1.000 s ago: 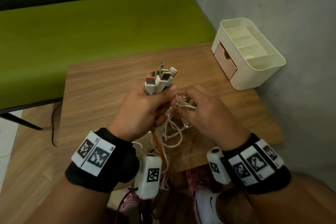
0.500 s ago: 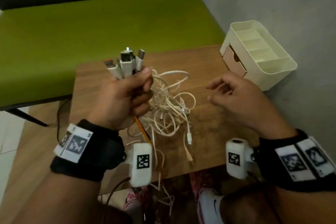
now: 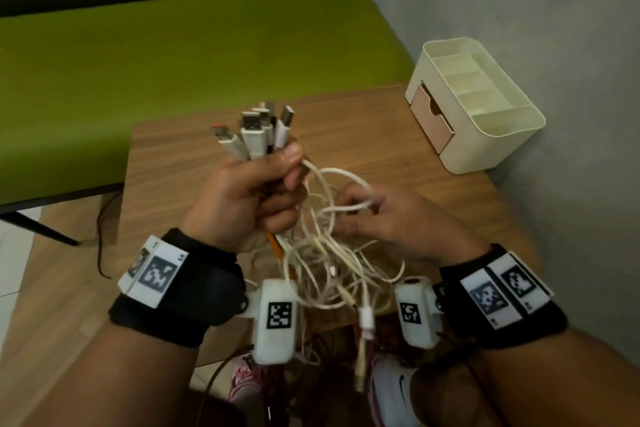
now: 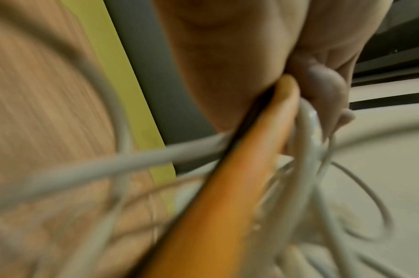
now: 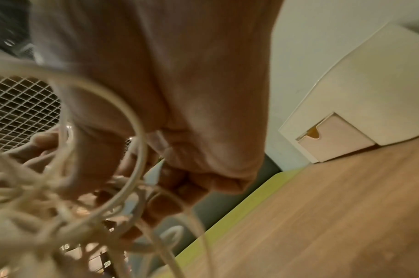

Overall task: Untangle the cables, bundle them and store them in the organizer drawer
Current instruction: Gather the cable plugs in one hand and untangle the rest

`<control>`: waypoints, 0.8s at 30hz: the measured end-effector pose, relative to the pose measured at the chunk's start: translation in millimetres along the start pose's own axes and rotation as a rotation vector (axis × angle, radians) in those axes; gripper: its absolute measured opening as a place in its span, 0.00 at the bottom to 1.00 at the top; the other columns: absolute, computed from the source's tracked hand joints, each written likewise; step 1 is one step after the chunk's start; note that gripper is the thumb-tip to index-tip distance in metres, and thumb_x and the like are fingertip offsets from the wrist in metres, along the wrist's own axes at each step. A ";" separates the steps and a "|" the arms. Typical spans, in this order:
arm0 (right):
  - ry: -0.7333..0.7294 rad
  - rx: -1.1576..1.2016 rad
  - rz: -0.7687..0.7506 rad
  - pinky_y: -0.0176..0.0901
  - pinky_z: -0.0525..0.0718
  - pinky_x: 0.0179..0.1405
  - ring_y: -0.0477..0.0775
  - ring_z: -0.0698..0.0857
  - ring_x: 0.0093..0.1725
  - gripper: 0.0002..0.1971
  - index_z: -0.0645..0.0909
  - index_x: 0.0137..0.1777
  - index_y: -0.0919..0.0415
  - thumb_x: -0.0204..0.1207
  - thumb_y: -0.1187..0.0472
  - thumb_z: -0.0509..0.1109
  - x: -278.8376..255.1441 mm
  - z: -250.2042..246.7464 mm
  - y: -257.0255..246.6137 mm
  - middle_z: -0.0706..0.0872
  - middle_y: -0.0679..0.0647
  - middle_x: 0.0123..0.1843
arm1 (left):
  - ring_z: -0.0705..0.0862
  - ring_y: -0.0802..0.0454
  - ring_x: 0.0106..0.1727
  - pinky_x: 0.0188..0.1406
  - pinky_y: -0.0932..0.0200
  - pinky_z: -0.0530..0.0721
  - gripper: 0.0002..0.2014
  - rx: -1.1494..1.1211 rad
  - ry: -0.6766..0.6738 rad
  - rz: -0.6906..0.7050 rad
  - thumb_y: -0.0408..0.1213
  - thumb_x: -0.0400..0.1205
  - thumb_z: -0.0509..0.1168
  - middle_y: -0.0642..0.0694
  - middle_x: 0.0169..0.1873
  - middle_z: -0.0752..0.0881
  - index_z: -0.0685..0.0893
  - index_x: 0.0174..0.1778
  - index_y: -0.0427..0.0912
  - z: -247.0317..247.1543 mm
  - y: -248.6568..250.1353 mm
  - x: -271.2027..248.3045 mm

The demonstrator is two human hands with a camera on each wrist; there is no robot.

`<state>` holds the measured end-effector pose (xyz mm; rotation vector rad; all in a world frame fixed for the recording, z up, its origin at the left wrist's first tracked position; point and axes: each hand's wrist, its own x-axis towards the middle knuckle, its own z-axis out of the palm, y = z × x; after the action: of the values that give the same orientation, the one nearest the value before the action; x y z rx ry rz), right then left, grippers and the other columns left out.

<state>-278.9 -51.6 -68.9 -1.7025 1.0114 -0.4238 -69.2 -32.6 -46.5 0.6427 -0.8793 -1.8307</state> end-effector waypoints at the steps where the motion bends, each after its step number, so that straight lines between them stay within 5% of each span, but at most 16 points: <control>1: 0.077 -0.058 0.037 0.61 0.87 0.56 0.50 0.89 0.47 0.06 0.88 0.47 0.44 0.76 0.45 0.74 0.3 -3.1 3.0 0.91 0.46 0.46 | 0.64 0.65 0.15 0.15 0.75 0.59 0.13 -0.005 0.032 0.027 0.43 0.71 0.76 0.52 0.24 0.72 0.78 0.29 0.45 -3.6 4.7 -2.0; 4: 0.352 -0.043 0.168 0.51 0.87 0.43 0.45 0.87 0.37 0.12 0.86 0.42 0.50 0.79 0.44 0.70 3.0 -12.5 12.7 0.90 0.46 0.39 | 0.63 0.66 0.15 0.15 0.76 0.59 0.12 0.043 0.106 0.093 0.38 0.76 0.72 0.53 0.23 0.73 0.76 0.30 0.46 -12.5 15.6 -8.0; 6: 0.412 -0.006 0.273 0.51 0.86 0.37 0.48 0.87 0.35 0.15 0.86 0.41 0.53 0.82 0.44 0.68 5.6 -15.2 18.4 0.90 0.50 0.37 | 0.63 0.66 0.14 0.15 0.76 0.60 0.13 0.051 0.093 0.104 0.42 0.72 0.75 0.53 0.23 0.73 0.76 0.31 0.46 -13.8 15.8 -9.3; 12: 0.551 -0.096 0.416 0.48 0.82 0.38 0.59 0.87 0.39 0.20 0.82 0.43 0.61 0.84 0.44 0.64 9.7 -22.2 30.0 0.90 0.60 0.40 | 0.62 0.65 0.14 0.16 0.75 0.58 0.14 0.066 0.125 0.088 0.38 0.75 0.73 0.52 0.22 0.72 0.75 0.28 0.44 -9.3 13.7 -8.0; 15: 0.537 -0.094 0.421 0.59 0.87 0.48 0.61 0.88 0.43 0.16 0.82 0.41 0.59 0.81 0.46 0.69 6.8 -32.3 37.8 0.89 0.58 0.41 | 0.58 0.61 0.16 0.16 0.72 0.54 0.11 0.215 0.258 -0.006 0.36 0.77 0.63 0.50 0.22 0.70 0.76 0.27 0.45 -6.8 5.9 -2.0; 18: 0.401 -0.127 0.440 0.51 0.84 0.50 0.54 0.87 0.46 0.12 0.85 0.38 0.56 0.71 0.49 0.80 -5.0 -43.7 28.5 0.89 0.49 0.42 | 0.58 0.59 0.17 0.16 0.71 0.56 0.11 0.376 0.295 -0.058 0.38 0.77 0.65 0.52 0.20 0.69 0.74 0.30 0.40 -4.6 -3.9 6.1; 22: 0.539 -0.111 0.063 0.36 0.79 0.51 0.40 0.84 0.53 0.07 0.85 0.37 0.49 0.68 0.60 0.81 -19.2 -51.3 -3.3 0.85 0.42 0.53 | 0.58 0.59 0.17 0.18 0.69 0.53 0.12 0.437 0.275 -0.085 0.39 0.77 0.65 0.53 0.18 0.67 0.76 0.29 0.41 0.6 -8.5 11.8; 24: 0.498 0.061 -0.146 0.39 0.82 0.52 0.44 0.85 0.53 0.07 0.84 0.42 0.47 0.71 0.59 0.78 -18.0 -39.0 -15.9 0.86 0.44 0.53 | 0.59 0.60 0.16 0.18 0.68 0.52 0.11 0.445 0.245 -0.099 0.39 0.77 0.64 0.54 0.17 0.69 0.75 0.30 0.39 5.7 -10.3 13.1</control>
<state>-310.1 -59.7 -36.3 -1.6566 1.2125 -0.9996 -84.2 -40.3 -51.9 1.1813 -1.1113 -1.6041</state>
